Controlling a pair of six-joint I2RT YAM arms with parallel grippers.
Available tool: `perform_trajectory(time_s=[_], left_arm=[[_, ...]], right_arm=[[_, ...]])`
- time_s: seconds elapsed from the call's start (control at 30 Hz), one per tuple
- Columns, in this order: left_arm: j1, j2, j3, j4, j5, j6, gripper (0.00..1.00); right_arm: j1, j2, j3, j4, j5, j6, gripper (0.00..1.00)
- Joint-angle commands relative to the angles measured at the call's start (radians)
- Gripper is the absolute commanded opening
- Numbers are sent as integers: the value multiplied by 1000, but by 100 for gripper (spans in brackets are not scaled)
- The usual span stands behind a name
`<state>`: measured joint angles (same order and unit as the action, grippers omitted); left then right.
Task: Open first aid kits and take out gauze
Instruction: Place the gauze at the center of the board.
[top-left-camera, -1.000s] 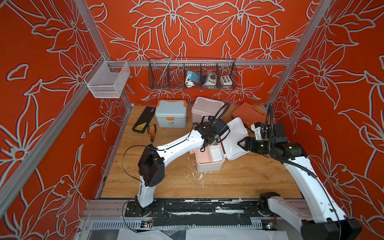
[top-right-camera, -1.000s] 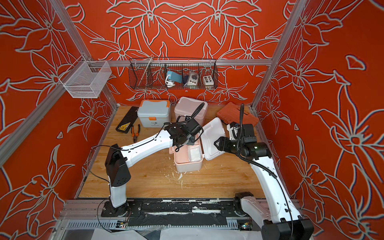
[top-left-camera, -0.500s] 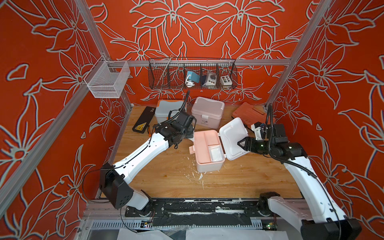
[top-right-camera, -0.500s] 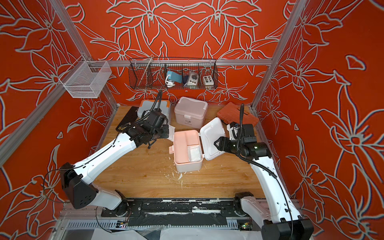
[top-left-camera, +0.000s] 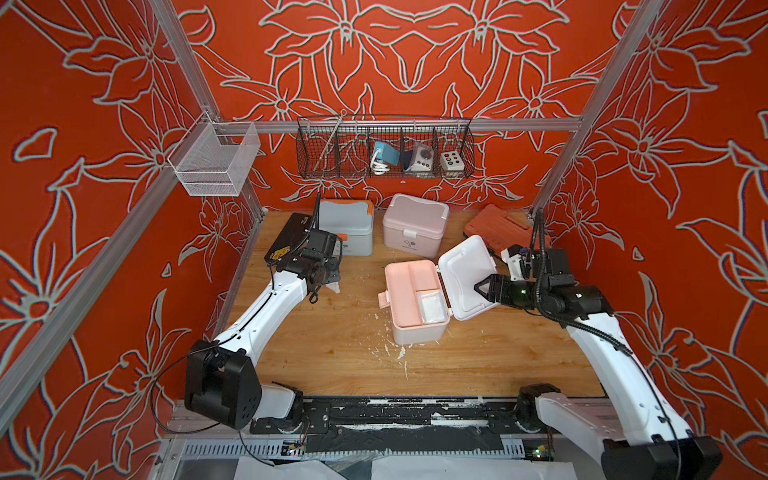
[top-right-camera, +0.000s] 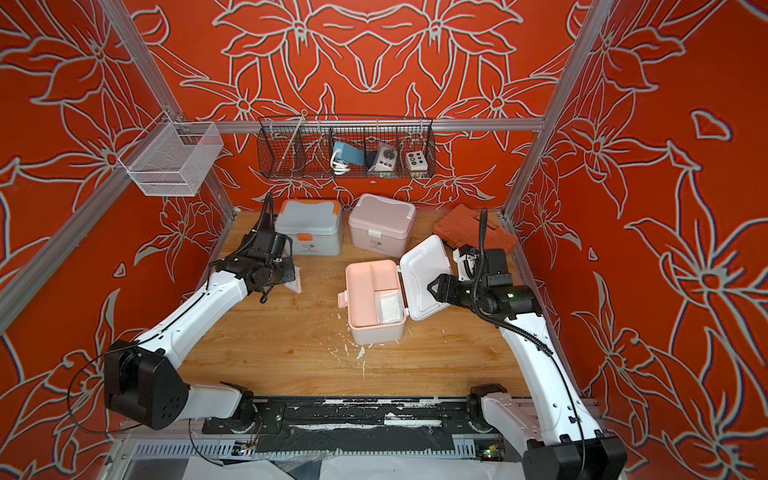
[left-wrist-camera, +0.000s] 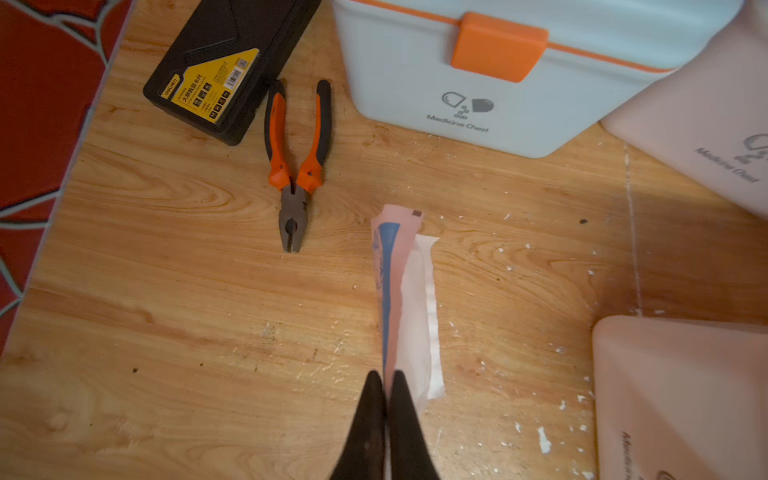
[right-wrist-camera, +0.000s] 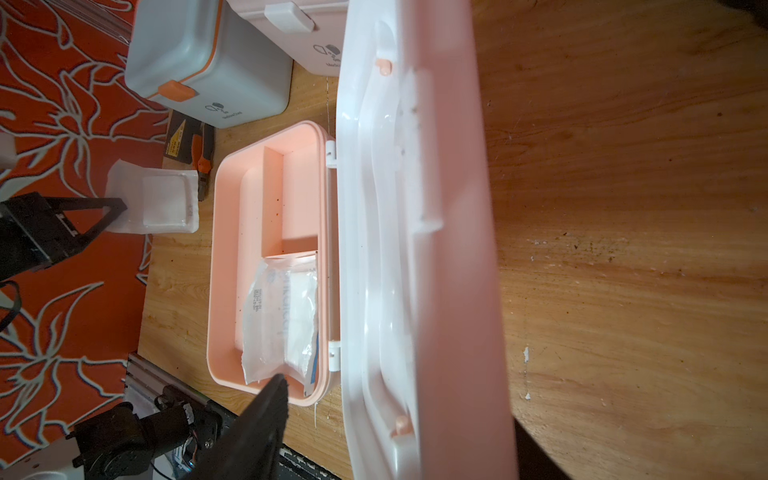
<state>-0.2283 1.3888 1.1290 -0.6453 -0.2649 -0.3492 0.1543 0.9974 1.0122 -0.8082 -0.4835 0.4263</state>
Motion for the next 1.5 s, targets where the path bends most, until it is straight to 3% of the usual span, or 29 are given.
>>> perform_trajectory(time_s=[0.0, 0.4, 0.9, 1.13, 1.23, 1.37, 1.4, 1.47], left_arm=[[25, 28, -34, 31, -11, 62, 0], [29, 72, -136, 96, -98, 112, 0], [35, 156, -179, 65, -215, 62, 0], [38, 131, -175, 57, -242, 45, 48], [38, 98, -148, 44, -214, 40, 59], [38, 1, -114, 54, -92, 41, 83], [38, -23, -99, 53, -48, 41, 94], [38, -69, -69, 51, 38, 40, 98]], right_arm=[[-6, -2, -12, 14, -30, 5, 67], [-5, 4, -13, 14, -65, 9, 66], [-4, 21, 12, -2, -75, 6, 66], [-4, 21, -1, 8, -85, 11, 67], [-4, 18, -4, 13, -87, 14, 67], [-4, 14, -12, 24, -89, 18, 68], [-5, 12, -15, 28, -86, 18, 68], [-4, 8, -18, 32, -78, 22, 69]])
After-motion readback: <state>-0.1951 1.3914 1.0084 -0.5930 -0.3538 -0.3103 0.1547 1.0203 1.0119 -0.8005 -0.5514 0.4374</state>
